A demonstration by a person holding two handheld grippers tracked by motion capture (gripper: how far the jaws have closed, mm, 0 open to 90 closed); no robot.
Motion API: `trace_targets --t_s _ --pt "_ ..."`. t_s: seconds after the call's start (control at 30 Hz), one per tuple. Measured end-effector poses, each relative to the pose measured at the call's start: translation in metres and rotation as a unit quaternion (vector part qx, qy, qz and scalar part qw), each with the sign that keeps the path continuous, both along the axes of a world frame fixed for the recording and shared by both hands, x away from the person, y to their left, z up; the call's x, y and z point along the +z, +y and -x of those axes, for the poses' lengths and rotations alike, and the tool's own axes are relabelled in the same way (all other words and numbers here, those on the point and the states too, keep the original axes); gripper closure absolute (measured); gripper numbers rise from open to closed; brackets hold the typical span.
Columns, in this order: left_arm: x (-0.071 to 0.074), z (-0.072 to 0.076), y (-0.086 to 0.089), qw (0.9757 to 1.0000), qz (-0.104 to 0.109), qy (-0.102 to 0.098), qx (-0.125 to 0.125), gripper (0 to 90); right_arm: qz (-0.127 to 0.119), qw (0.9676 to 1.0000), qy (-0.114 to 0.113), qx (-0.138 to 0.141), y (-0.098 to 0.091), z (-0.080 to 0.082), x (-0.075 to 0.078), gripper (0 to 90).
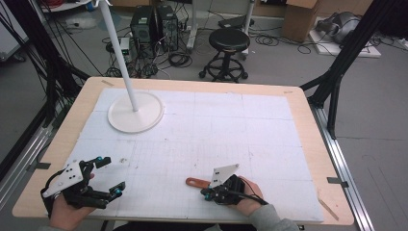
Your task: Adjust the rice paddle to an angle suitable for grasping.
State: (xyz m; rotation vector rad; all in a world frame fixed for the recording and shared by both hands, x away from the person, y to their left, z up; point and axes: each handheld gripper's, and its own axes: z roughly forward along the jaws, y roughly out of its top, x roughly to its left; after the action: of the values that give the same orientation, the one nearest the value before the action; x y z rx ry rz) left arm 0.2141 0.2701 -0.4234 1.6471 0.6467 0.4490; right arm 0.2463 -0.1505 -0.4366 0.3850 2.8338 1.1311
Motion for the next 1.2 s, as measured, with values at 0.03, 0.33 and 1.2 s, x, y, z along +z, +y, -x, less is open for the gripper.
trace_targets --t_s 0.03,0.33,1.2 --pt "0.0 0.0 0.0 1.0 0.0 0.0 0.0 1.7 0.0 1.0 -0.001 -0.001 0.0 -0.001 0.0 88.7" --pt "0.0 -0.001 0.0 1.0 0.002 0.001 -0.002 1.8 0.008 0.9999 -0.004 -0.014 0.0 -0.007 0.0 88.8" --pt "0.0 -0.001 0.001 1.0 0.0 0.001 0.0 1.7 -0.003 0.9927 0.004 -0.12 -0.021 -0.033 0.001 87.1"
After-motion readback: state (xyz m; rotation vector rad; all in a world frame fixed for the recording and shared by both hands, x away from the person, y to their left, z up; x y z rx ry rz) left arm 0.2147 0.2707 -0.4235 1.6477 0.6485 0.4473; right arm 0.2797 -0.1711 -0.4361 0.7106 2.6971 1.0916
